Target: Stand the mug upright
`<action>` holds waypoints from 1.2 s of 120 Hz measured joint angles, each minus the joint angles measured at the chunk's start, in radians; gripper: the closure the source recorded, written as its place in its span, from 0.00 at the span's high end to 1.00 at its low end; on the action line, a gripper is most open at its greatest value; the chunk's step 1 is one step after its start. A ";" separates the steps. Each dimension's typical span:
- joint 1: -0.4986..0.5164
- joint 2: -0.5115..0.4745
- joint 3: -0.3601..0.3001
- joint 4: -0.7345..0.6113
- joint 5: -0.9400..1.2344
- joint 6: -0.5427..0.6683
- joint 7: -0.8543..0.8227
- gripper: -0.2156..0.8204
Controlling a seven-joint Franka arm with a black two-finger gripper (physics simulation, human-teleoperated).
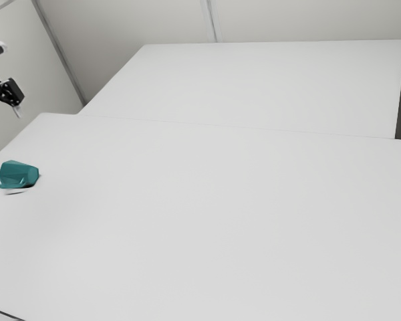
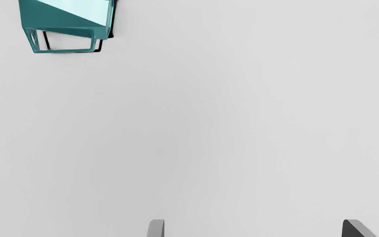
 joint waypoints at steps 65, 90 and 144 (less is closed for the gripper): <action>0.523 0.332 -0.215 0.284 -0.236 0.060 0.406 0.77; 0.709 0.382 -0.363 0.298 -0.253 0.116 0.547 0.77; 0.847 0.602 -0.411 0.452 -0.411 0.235 0.804 0.77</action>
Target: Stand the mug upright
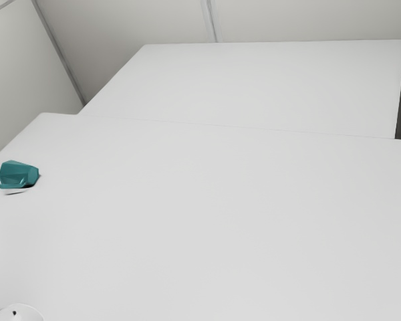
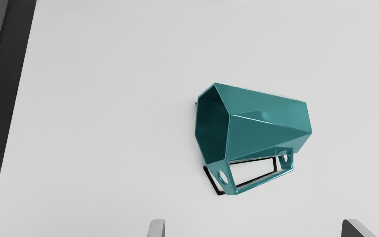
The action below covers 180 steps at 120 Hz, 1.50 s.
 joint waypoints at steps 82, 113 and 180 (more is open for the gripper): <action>0.005 0.226 0.010 0.089 -0.324 -0.086 0.177 0.77; -0.018 0.265 0.013 0.124 -0.329 -0.054 0.207 0.77; -0.074 0.300 0.015 0.117 -0.323 0.003 0.242 0.76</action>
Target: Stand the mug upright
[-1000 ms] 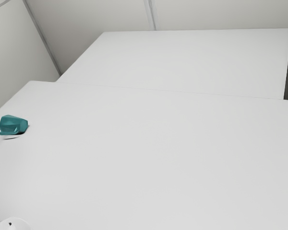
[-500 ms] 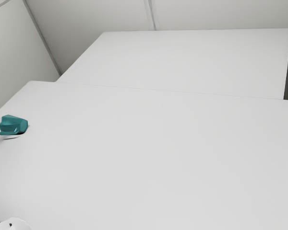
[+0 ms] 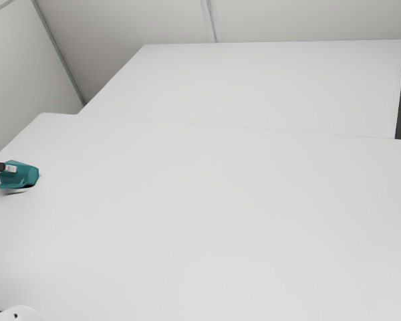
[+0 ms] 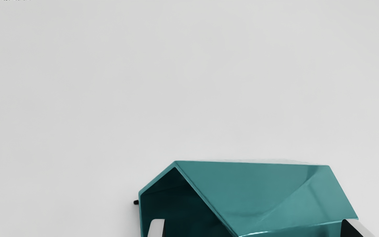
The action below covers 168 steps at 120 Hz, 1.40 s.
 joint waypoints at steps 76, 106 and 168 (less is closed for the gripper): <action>-0.032 -0.020 -0.011 -0.017 0.005 0.021 0.001 0.43; -0.042 -0.060 -0.015 -0.043 0.005 0.018 -0.005 0.29; -0.101 -0.236 -0.036 -0.237 0.147 0.050 -0.032 0.07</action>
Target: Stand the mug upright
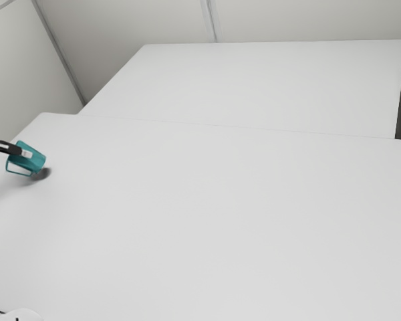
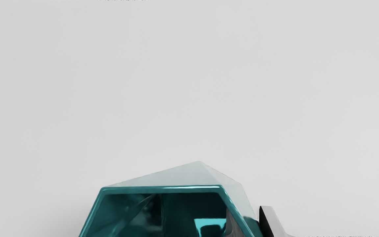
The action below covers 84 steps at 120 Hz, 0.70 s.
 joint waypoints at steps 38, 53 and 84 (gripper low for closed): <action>-0.206 -0.382 0.013 -0.324 0.227 0.000 -0.095 0.05; -0.352 -0.511 0.091 -0.459 0.280 0.003 -0.151 0.04; -0.778 -0.713 0.337 -0.661 0.417 0.007 -0.319 0.04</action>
